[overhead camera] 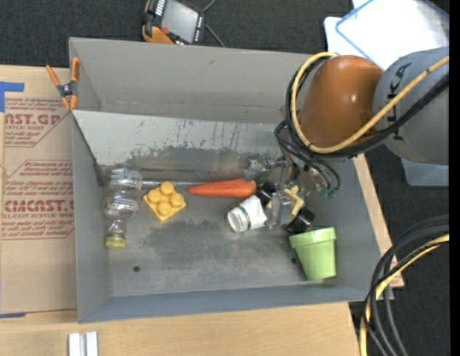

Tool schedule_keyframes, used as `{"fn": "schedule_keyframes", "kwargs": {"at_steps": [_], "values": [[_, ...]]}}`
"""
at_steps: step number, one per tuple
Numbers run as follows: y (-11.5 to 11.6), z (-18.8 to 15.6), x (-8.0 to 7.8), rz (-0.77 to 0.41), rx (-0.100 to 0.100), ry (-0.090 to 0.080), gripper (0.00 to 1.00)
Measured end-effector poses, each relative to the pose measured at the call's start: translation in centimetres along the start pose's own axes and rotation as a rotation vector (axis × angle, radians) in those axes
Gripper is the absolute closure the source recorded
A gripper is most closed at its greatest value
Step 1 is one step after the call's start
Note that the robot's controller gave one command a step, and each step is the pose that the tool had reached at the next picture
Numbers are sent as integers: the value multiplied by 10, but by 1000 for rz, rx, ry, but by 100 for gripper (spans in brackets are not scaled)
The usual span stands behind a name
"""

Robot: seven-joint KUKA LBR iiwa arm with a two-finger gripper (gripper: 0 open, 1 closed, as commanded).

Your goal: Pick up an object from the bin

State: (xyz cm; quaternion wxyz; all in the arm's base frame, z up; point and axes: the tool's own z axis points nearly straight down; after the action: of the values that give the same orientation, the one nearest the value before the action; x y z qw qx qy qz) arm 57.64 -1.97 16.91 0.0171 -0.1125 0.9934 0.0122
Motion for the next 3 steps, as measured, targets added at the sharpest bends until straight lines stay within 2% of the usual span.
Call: {"fn": "schedule_keyframes", "kwargs": {"at_steps": [1,2,3], "values": [[-2,1,2,2,1,3,0],[-10,54,-1,-178,1,1,0],[3,43,-17,-147,0,-2,0]]}}
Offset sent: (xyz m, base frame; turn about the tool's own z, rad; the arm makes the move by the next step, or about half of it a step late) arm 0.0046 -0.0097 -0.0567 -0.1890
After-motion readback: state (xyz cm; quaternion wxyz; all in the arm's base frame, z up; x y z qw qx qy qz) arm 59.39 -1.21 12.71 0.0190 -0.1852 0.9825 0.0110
